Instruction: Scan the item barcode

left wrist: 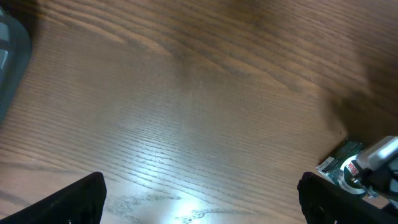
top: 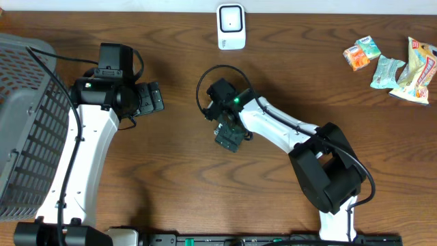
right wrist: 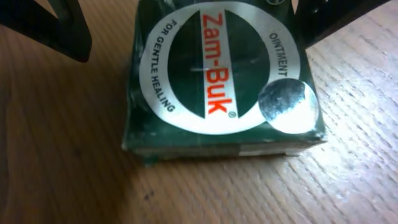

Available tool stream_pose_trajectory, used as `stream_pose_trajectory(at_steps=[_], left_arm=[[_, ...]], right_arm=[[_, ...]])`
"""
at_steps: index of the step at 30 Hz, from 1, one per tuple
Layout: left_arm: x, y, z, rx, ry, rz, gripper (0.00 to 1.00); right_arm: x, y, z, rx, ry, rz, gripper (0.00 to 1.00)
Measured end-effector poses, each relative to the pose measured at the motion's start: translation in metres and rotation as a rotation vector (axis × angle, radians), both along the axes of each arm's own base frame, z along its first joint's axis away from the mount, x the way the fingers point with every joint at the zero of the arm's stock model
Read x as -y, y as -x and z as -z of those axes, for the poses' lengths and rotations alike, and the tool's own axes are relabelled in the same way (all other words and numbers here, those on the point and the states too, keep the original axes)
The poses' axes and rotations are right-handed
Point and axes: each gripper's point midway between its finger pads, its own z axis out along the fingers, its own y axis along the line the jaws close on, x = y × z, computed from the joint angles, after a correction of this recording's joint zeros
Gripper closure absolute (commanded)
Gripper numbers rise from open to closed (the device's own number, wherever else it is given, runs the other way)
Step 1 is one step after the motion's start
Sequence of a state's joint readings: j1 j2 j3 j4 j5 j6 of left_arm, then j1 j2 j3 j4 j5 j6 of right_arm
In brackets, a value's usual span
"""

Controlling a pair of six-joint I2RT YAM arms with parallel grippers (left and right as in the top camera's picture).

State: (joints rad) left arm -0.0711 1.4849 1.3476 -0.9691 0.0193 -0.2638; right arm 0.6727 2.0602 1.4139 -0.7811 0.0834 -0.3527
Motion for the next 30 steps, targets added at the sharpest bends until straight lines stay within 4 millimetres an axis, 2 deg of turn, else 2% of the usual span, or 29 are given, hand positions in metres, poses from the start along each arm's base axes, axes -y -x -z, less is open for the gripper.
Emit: stream_pose_trajectory(at_steps=[6,8,11,14,19,30], left_arm=[[0.0000,-0.0001,0.0000,0.000,0.000,0.000,0.02],[0.0000,-0.0001,0.0000,0.000,0.000,0.000,0.02],[0.0000,0.0000,0.0000,0.000,0.000,0.000,0.02],[0.0000,0.0000,0.0000,0.000,0.000,0.000,0.02],[0.0000,0.0000,0.0000,0.000,0.000,0.000,0.02],[0.0000,0.0000,0.0000,0.000,0.000,0.000,0.02]], right_arm=[[-0.0075,-0.0079,-0.0009,0.037,-0.034,-0.014,0.02],[-0.0091,-0.0092,-0.0013,0.047,-0.043,-0.023,0.05],[-0.0098,-0.0090,-0.0006,0.051,-0.049,-0.027,0.20],[-0.0096,-0.0060,0.0008,0.043,-0.051,-0.035,0.25],[-0.0100,-0.0048,0.0012,0.039,-0.056,-0.037,0.25],[-0.0076,-0.0036,0.0013,0.036,-0.052,-0.012,0.17]])
